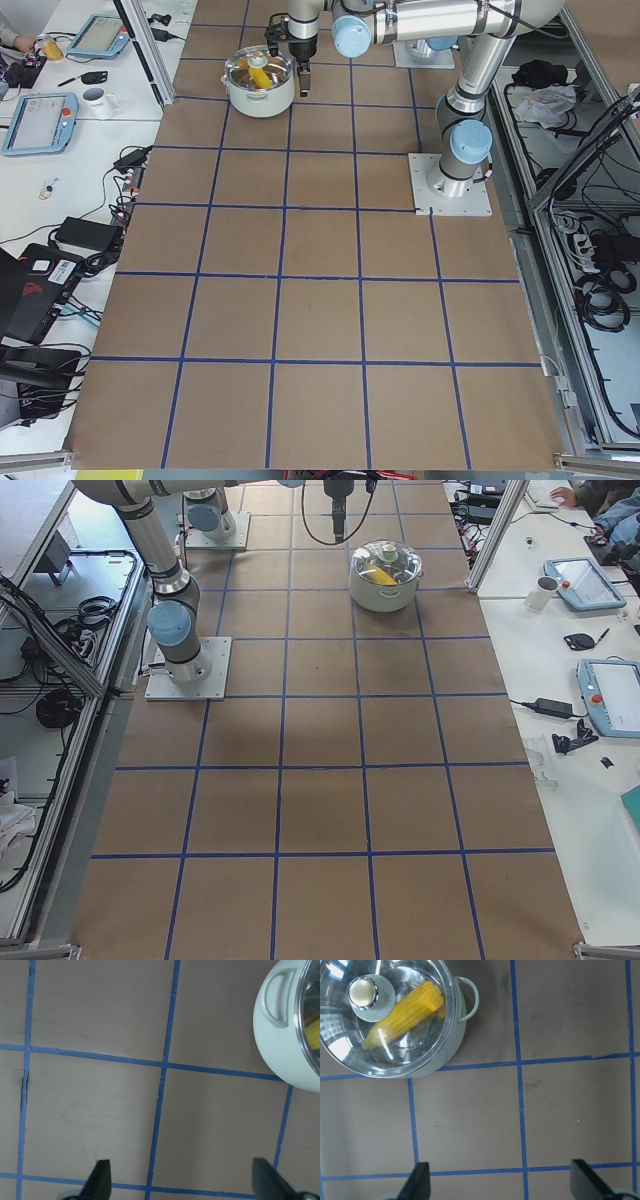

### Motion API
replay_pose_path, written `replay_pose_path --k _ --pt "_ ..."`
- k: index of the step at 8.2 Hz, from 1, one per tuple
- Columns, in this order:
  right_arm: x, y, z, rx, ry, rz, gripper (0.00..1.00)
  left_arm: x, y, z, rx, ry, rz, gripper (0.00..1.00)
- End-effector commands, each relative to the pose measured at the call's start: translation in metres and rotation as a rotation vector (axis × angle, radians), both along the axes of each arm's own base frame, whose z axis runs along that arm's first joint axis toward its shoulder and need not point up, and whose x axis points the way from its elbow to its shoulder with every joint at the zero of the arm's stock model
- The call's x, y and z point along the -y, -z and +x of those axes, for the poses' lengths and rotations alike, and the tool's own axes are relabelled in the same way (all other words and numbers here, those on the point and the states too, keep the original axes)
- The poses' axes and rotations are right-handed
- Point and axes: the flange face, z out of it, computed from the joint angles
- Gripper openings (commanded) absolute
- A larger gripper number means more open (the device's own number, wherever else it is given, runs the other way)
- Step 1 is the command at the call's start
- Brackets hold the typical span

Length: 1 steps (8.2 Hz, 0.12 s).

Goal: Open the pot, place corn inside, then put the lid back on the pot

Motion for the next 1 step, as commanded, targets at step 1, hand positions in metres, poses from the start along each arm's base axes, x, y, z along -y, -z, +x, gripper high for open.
replay_pose_path --k 1 --pt "0.0002 0.0000 -0.0002 -0.002 0.000 -0.002 1.00 -0.0013 -0.0008 -0.0003 -0.002 0.001 0.004 1.00"
